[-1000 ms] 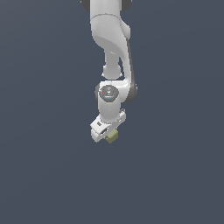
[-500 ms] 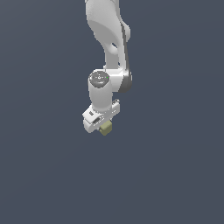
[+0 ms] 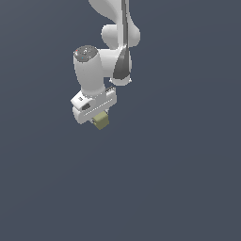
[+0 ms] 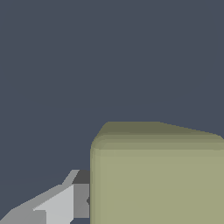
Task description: Pick up the object and move it to a goal position.
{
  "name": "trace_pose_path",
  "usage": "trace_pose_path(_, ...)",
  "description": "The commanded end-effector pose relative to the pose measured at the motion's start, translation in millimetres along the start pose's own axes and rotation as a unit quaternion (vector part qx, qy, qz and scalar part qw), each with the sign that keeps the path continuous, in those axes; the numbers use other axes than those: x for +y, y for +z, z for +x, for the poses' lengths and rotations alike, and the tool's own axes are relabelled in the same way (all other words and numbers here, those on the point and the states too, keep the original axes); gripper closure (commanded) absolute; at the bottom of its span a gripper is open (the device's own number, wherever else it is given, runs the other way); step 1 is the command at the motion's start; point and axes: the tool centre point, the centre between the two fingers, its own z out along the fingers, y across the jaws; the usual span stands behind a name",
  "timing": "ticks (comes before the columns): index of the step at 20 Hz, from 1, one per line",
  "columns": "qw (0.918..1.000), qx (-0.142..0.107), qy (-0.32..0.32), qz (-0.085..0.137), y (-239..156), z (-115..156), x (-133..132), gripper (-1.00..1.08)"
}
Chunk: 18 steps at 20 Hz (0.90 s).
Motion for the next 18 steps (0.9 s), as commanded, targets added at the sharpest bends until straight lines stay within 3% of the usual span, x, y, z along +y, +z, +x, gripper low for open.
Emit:
trace_pose_path(1, 1.0, 0.001, 0.0, 0.0, -19, -19, 2, 1.08)
trace_pose_path(10, 1.0, 0.001, 0.0, 0.001, -68, -67, 12, 1.08)
trace_pose_path(18, 1.0, 0.0, 0.0, 0.0, -83, -81, 16, 1.08)
